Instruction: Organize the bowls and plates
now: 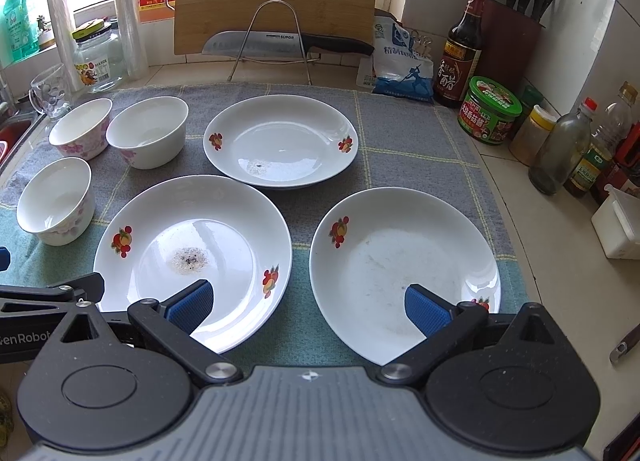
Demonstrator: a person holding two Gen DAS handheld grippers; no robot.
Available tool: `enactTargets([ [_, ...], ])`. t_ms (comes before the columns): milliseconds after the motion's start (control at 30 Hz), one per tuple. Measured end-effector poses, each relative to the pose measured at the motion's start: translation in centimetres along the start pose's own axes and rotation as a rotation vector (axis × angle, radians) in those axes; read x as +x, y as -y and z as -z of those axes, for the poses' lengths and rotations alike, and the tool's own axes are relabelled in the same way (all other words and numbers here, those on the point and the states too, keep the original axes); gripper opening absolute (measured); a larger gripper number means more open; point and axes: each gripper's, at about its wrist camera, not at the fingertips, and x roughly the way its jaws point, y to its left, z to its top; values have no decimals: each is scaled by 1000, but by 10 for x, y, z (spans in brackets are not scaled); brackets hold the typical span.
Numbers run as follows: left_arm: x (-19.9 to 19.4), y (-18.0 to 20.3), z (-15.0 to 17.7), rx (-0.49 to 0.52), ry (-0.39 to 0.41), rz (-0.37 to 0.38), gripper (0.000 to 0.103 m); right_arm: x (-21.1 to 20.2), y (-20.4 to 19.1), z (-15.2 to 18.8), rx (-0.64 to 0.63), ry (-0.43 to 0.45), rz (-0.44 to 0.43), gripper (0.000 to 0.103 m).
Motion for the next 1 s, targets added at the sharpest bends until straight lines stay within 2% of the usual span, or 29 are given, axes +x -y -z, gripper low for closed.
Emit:
enactTargets([
  [533, -5, 4, -1, -6, 28, 14, 102, -6, 5, 2, -1, 32, -4, 103],
  [667, -5, 6, -2, -1, 27, 40, 102, -8, 8, 4, -1, 50, -11, 103],
  [833, -10, 13, -7, 34, 64, 69, 102, -12, 17, 7, -22, 101, -29, 103],
  [933, -11, 17, -12, 47, 57, 139, 102, -15, 31, 11, -41, 152, -67, 103],
  [1000, -11, 23, -14, 64, 65, 158, 102, -18, 46, 13, -31, 180, -77, 103],
])
